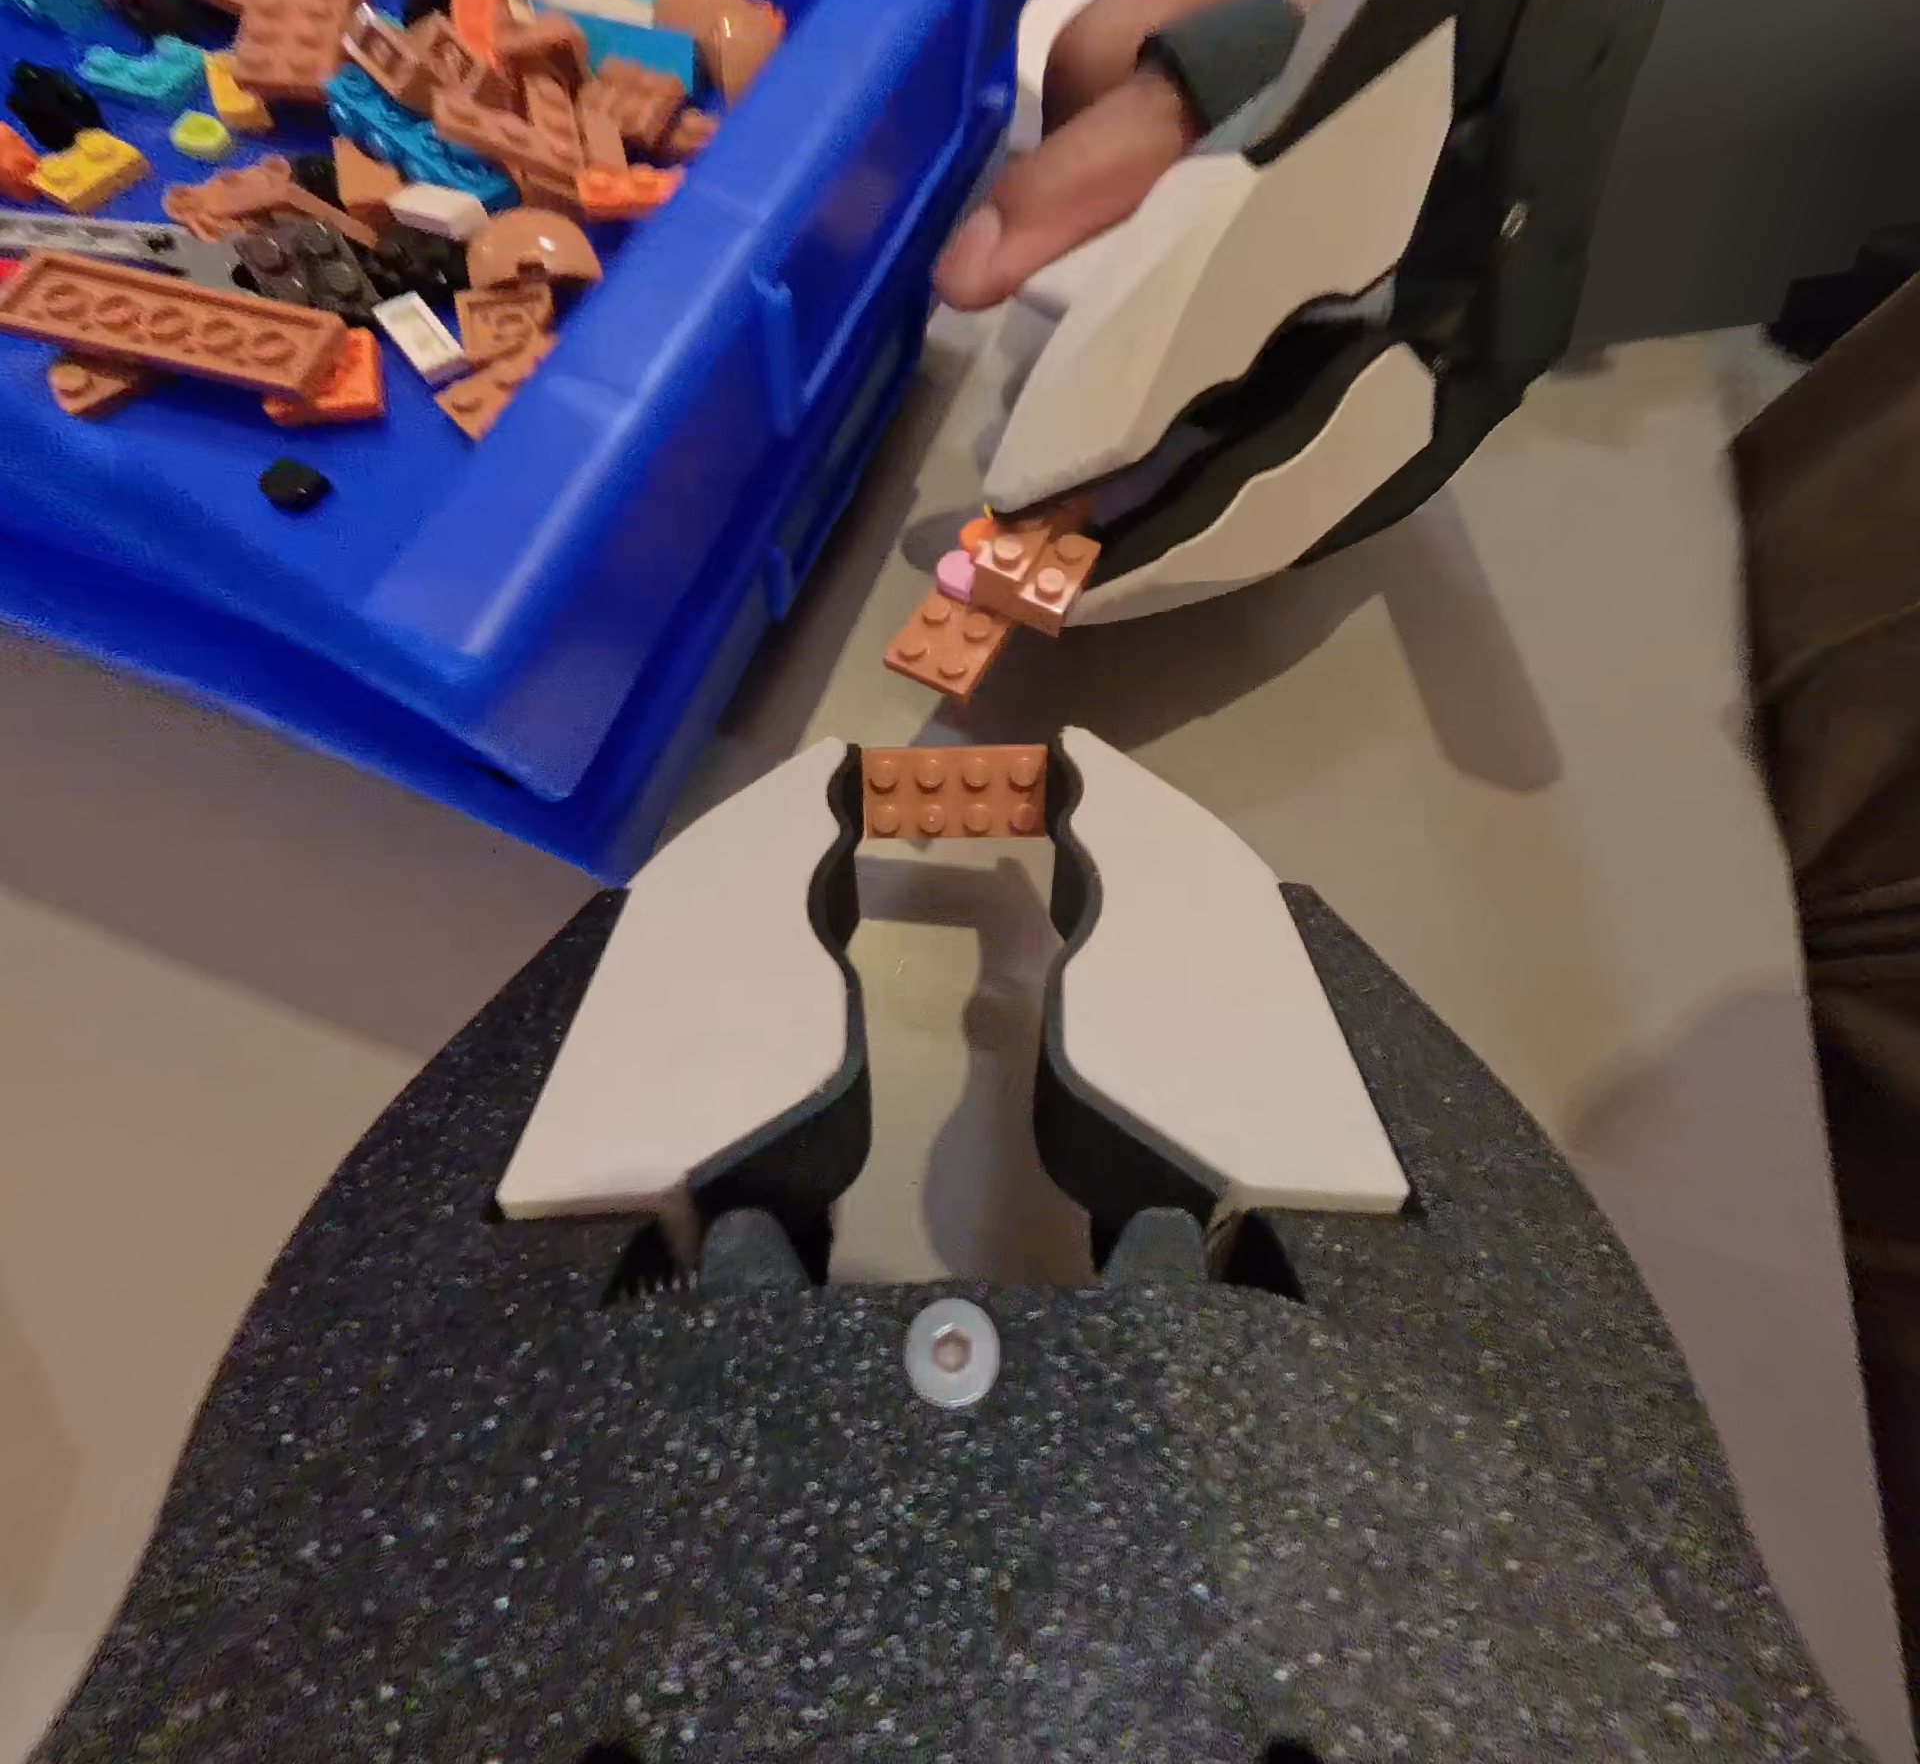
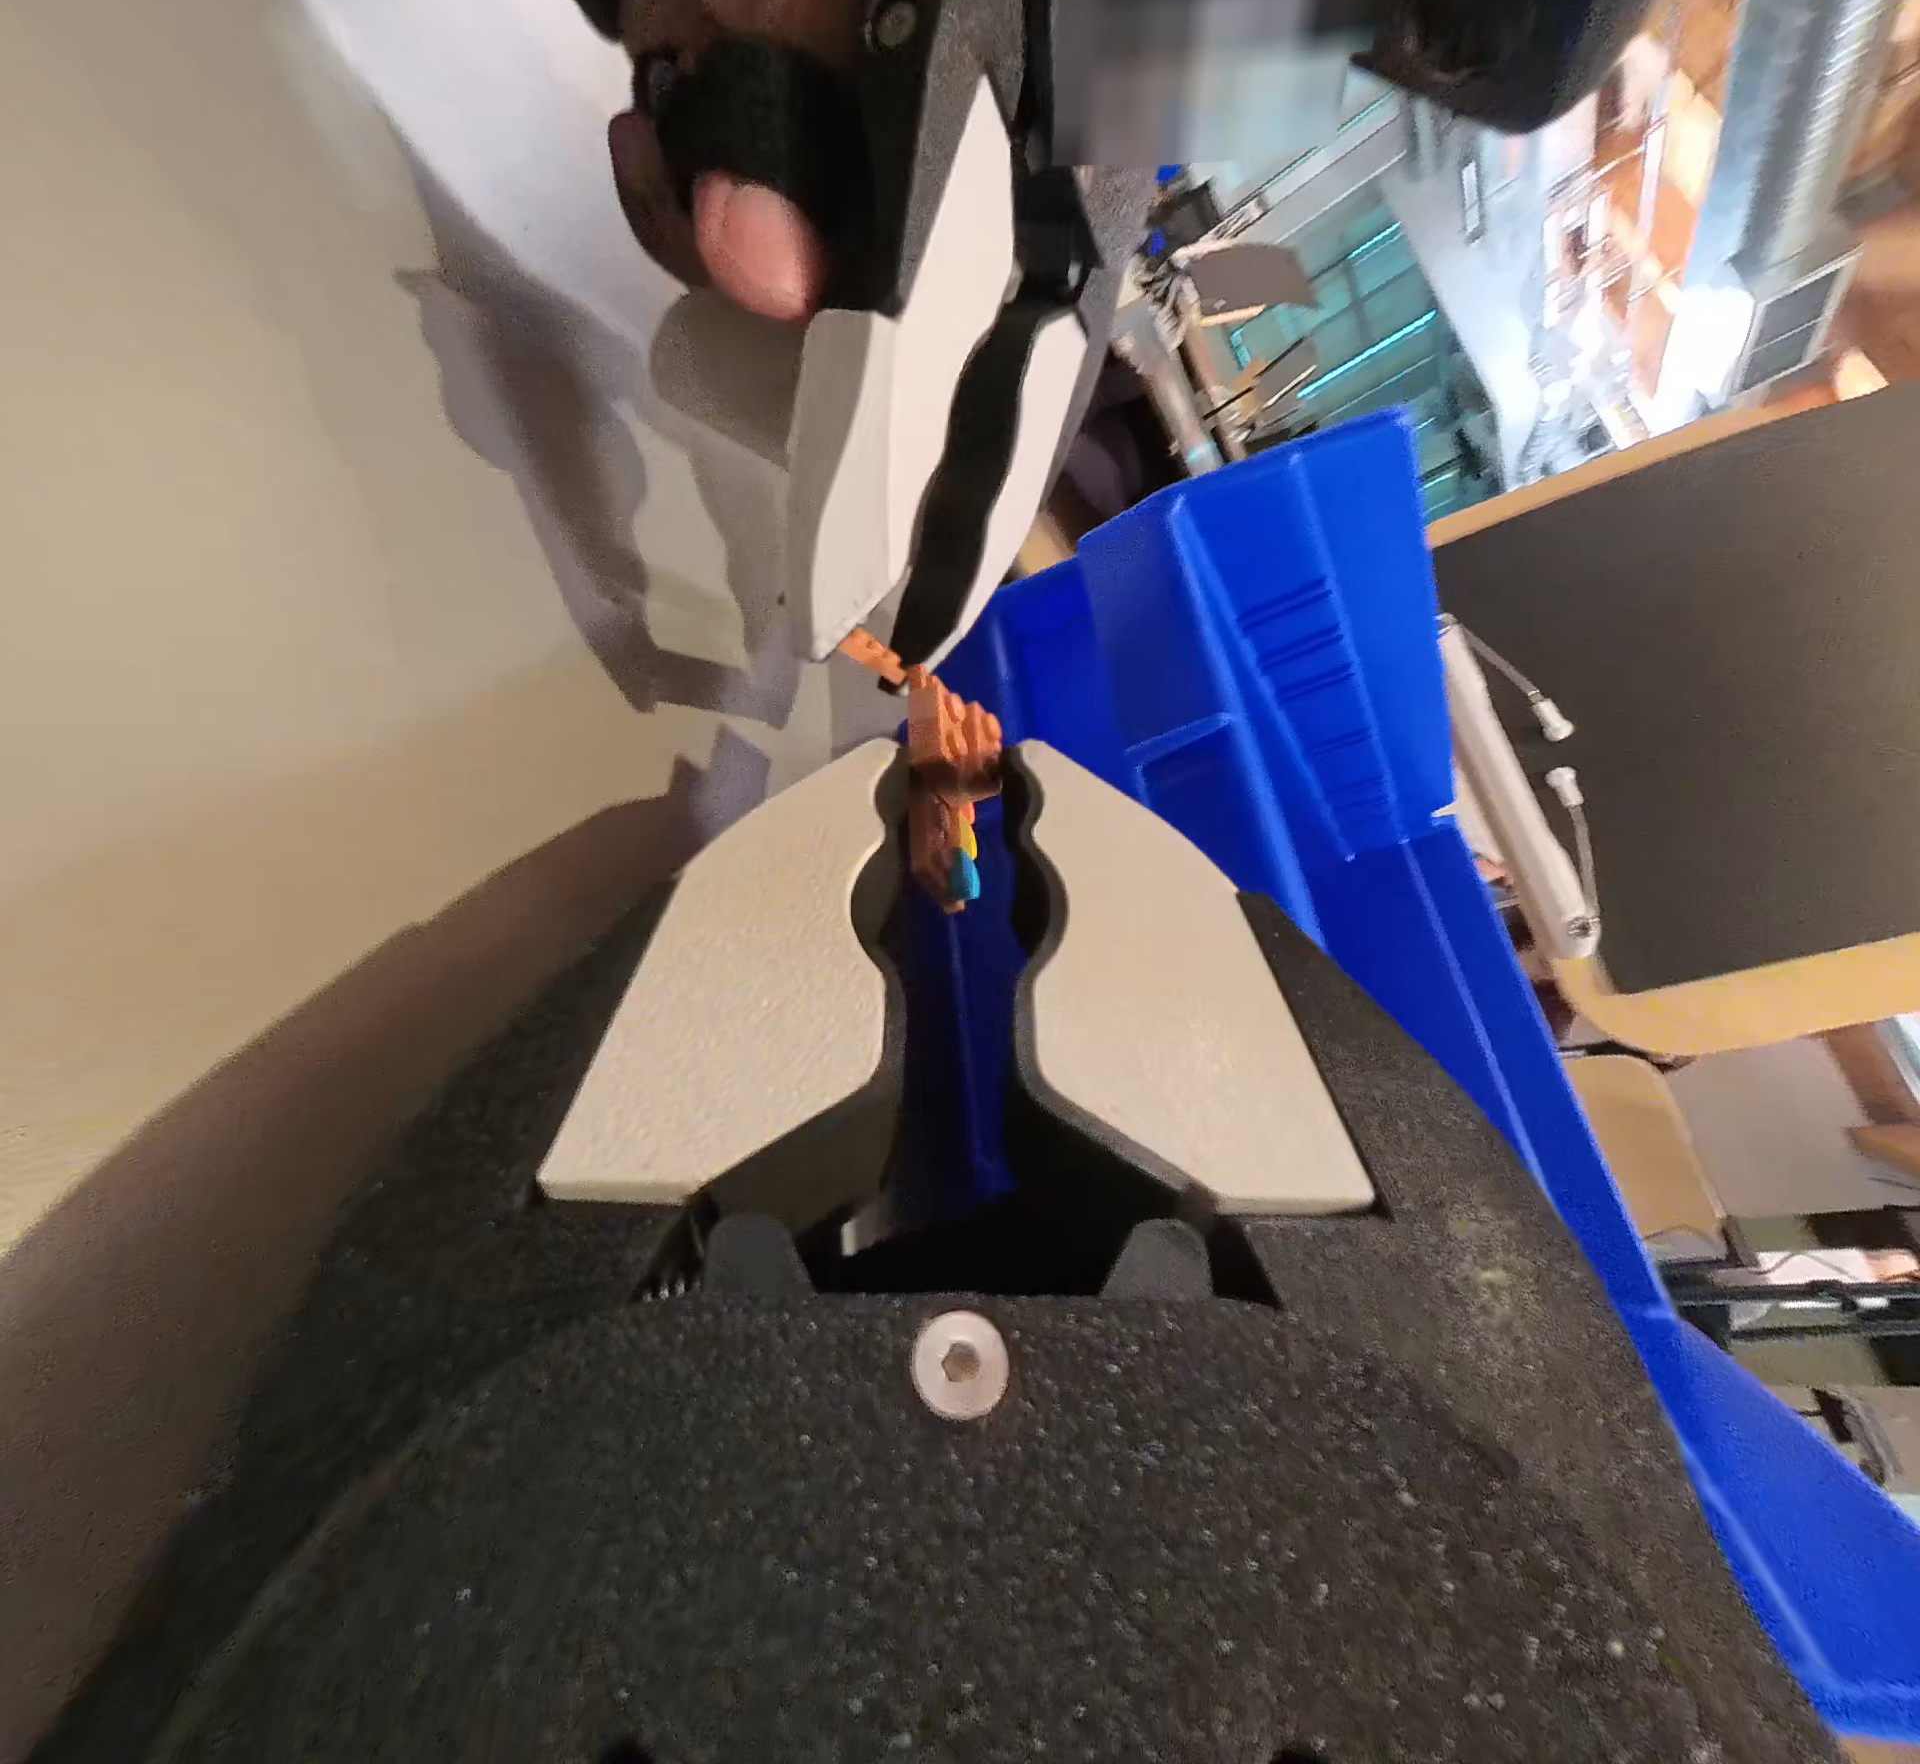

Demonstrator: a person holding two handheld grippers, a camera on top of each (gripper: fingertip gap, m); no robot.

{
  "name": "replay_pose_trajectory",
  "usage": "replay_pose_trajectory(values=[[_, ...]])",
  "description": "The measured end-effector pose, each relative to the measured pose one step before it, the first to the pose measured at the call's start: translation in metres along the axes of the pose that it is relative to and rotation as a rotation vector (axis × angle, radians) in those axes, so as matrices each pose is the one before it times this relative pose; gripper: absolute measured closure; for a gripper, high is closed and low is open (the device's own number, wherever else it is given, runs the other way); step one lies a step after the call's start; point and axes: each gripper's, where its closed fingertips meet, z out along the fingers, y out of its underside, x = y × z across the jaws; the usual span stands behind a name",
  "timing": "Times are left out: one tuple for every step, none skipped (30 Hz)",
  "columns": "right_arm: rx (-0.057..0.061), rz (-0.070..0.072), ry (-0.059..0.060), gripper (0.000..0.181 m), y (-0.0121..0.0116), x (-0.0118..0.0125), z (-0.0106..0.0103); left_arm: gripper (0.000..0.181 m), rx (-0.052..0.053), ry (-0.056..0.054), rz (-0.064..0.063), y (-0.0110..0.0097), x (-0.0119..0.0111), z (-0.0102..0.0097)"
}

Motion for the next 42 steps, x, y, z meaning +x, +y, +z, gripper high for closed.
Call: replay_pose_trajectory(values=[[0.0174,-0.0086,0.0172,0.164,-0.00308,0.00231,-0.00153,0.148,0.0328,0.0209,-0.0108,-0.00388,0.00085,-0.00319],[0.0157,-0.0043,0.0091,0.164,-0.00291,0.00123,-0.00117,0.148,0.0292,0.0222,-0.0032,-0.00308,0.0017,-0.00224],[0.0142,-0.0022,0.0059,0.164,-0.00244,0.00058,-0.00095,0.148,0.0182,0.0119,-0.0022,-0.00155,0.00102,-0.00121],[0.0065,-0.0032,0.0015,0.164,-0.00117,-0.00009,-0.00043,0.148,-0.0015,0.0065,0.0074,0.0007,0.0007,0.00003],[-0.001,-0.0039,-0.0033,0.164,0.00006,-0.00089,0.00016,0.148,-0.0108,0.0026,0.016,0.00184,0.00076,0.00094],[-0.0014,-0.0034,-0.0045,0.164,0.0004,-0.00123,0.0003,0.148,-0.0107,0.001,0.0191,0.00199,0.0008,0.00139],[-0.0012,-0.0027,-0.0044,0.164,0.00053,-0.00129,0.00018,0.148,-0.0079,0.0013,0.0161,0.00169,0.00084,0.00134],[-0.0039,-0.0025,-0.0079,0.164,0.00084,-0.00159,0.00039,0.148,-0.0027,0.0058,0.0073,0.00082,0.00081,0.00077],[-0.0042,-0.0026,-0.0094,0.164,0.00083,-0.00169,0.00035,0.148,0.0023,0.014,0.0006,0.0001,0.00142,-0.00039],[-0.0029,-0.0024,-0.0087,0.164,0.00076,-0.0017,0.00025,0.148,0.012,0.0196,-0.0004,-0.00123,0.00175,-0.00165],[-0.0022,-0.0029,-0.009,0.164,0.00048,-0.00172,0.00018,0.148,0.0236,0.0187,0.0003,-0.00285,0.00151,-0.00291],[-0.0031,-0.003,-0.0125,0.164,0.00065,-0.00222,0.00027,0.148,0.0359,0.0198,0.0009,-0.00449,0.00135,-0.00379],[-0.0003,-0.0041,-0.0082,0.164,0.0001,-0.00178,0.00019,0.148,0.0481,0.0264,-0.0002,-0.00609,0.00212,-0.00449],[0.0028,-0.0064,-0.003,0.164,-0.00054,-0.0011,-0.00005,0.148,0.0627,0.0384,-0.0014,-0.00819,0.0039,-0.00488],[0.0021,-0.0061,-0.0024,0.164,-0.0008,-0.00079,-0.00016,0.148,0.077,0.0455,-0.0025,-0.0102,0.00503,-0.00518],[0.0042,-0.0046,-0.0011,0.164,-0.00107,-0.00067,-0.00025,0.148,0.0798,0.0423,-0.0055,-0.01064,0.00469,-0.00514],[0.0052,-0.0031,0.0001,0.164,-0.0013,-0.00036,-0.00032,0.148,0.0755,0.0367,-0.008,-0.01039,0.00393,-0.00452],[0.0042,-0.0021,0.0002,0.164,-0.00111,-0.00022,-0.0003,0.148,0.0707,0.0323,-0.0114,-0.00995,0.00351,-0.00406],[0.0031,-0.0013,-0.0005,0.164,-0.00092,-0.0004,-0.00022,0.148,0.0647,0.0284,-0.0146,-0.00927,0.00291,-0.00355],[0.0022,-0.0005,-0.0013,0.164,-0.00066,-0.00046,-0.00017,0.148,0.0571,0.0236,-0.0141,-0.00823,0.00238,-0.00298],[0.0025,-0.0002,-0.0003,0.164,-0.0006,-0.00048,0.00003,0.148,0.0504,0.0176,-0.0113,-0.00742,0.00185,-0.00237],[0.0036,-0.0004,-0.0013,0.164,-0.00087,-0.00061,-0.0001,0.148,0.0419,0.012,-0.0097,-0.00624,0.00127,-0.00183],[0.0041,0.0003,-0.0019,0.164,-0.00104,-0.00076,0.0001,0.148,0.0358,0.0111,-0.0071,-0.00566,0.0016,-0.00131],[0.0046,0.0011,-0.002,0.164,-0.00118,-0.00089,0.00008,0.148,0.0313,0.0054,-0.0034,-0.00539,0.00117,-0.00054],[0.0055,0.0012,-0.0025,0.164,-0.0013,-0.00096,0.00015,0.148,0.0295,0.0034,0.0031,-0.00567,0.00162,0.00014],[0.0036,0.0001,-0.004,0.164,-0.00106,-0.00137,0.00033,0.148,0.0261,-0.0017,0.0092,-0.00581,0.00139,0.00078],[0.0025,-0.0015,-0.0029,0.164,-0.00097,-0.00121,0.00045,0.149,0.023,-0.0057,0.0161,-0.00568,0.00108,0.00144],[0.003,-0.0026,-0.0026,0.164,-0.00092,-0.00116,0.00042,0.149,0.017,-0.0199,0.0209,-0.0052,-0.00116,0.00218],[0.0043,-0.002,-0.0005,0.165,-0.00103,-0.00059,0.00026,0.148,0.0063,-0.0509,0.0317,-0.00469,-0.00559,0.0033],[0.0048,-0.0004,0.0016,0.164,-0.00113,-0.00012,0.0002,0.148,-0.0037,-0.0861,0.0505,-0.00465,-0.01026,0.00439],[0.0047,0.0012,0.0029,0.164,-0.00103,0.00032,0.00007,0.148,-0.0128,-0.1105,0.0688,-0.0046,-0.01311,0.00575],[0.0042,0.0019,0.0041,0.164,-0.00095,0.00066,-0.00004,0.148,-0.028,-0.117,0.0784,-0.00303,-0.01362,0.00683],[0.0019,0.0016,0.0036,0.164,-0.00053,0.00064,0.00001,0.148,-0.0487,-0.1112,0.0775,-0.00049,-0.01268,0.00775],[0.0005,0.0008,0.0028,0.164,-0.00012,0.00049,-0.00009,0.147,-0.0605,-0.0878,0.0723,0.00191,-0.00914,0.00785],[0.0001,0.0005,0.0015,0.165,-0.00002,0.00036,-0.0002,0.145,-0.0614,-0.0574,0.0635,0.00419,-0.00459,0.00735],[-0.0003,0.0002,0.0019,0.165,0.00002,0.00029,-0.00026,0.139,-0.0589,-0.0409,0.0512,0.00616,-0.00232,0.00586],[-0.0004,-0.0001,0.004,0.164,0.0,0.0008,-0.00026,0.134,-0.0423,-0.0261,0.0386,0.00652,-0.00026,0.00362],[0.0002,0.0017,0.0031,0.164,-0.00014,0.00064,-0.00023,0.132,-0.0144,-0.0163,0.0178,0.00498,0.00094,0.00122],[0.0008,0.0045,0.0005,0.164,-0.00008,0.0003,-0.00019,0.13,0.0066,-0.0052,-0.0016,0.00316,0.00158,-0.00093],[0.0016,0.0047,-0.0008,0.164,-0.00002,0.00012,-0.00014,0.129,0.0135,-0.0022,-0.0127,0.002,0.00072,-0.00239],[0.0014,0.0035,-0.0003,0.164,0.00007,0.00009,-0.00004,0.127,0.0148,-0.0011,-0.0159,0.00097,-0.00013,-0.00376],[0.0008,0.0029,0.0018,0.164,-0.00002,0.00055,-0.00003,0.127,0.0169,0.0033,-0.0118,-0.0002,0.00004,-0.00497]])
